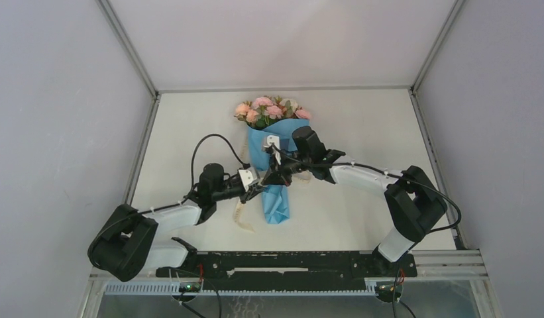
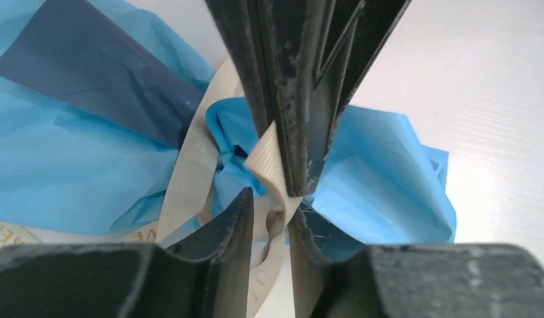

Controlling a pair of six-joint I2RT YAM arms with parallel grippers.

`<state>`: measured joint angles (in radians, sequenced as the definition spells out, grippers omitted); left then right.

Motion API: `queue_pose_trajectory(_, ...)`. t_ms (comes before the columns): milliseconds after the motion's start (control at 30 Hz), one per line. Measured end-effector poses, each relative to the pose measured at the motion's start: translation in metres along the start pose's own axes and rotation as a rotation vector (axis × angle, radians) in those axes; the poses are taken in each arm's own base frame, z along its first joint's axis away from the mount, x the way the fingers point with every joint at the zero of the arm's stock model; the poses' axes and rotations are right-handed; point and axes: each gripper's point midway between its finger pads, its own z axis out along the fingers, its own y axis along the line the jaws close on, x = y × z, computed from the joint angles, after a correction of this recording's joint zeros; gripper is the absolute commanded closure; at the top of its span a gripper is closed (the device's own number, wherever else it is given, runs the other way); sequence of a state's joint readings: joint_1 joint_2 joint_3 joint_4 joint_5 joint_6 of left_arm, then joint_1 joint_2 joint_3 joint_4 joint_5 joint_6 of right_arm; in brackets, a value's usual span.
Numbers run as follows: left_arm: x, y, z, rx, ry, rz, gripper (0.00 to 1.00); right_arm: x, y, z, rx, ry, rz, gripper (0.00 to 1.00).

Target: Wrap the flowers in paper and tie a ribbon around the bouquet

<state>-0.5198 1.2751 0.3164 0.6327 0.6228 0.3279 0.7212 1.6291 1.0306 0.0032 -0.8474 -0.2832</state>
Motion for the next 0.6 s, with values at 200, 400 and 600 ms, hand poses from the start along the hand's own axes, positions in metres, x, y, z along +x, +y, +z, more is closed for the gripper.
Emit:
queue_pose_trajectory(200, -0.03, 0.006, -0.009, 0.157, 0.036, 0.125, 0.18, 0.002, -0.018, -0.013, 0.061, -0.006, 0.089, 1.0)
queue_pose_trajectory(400, -0.054, 0.057, -0.042, 0.172, 0.191, 0.387, 0.21, 0.002, -0.028, -0.017, 0.11, -0.008, 0.123, 1.0)
queue_pose_trajectory(600, 0.028, 0.095, -0.052, 0.197, 0.479, 0.492, 0.18, 0.002, -0.027, -0.016, 0.118, -0.007, 0.132, 1.0)
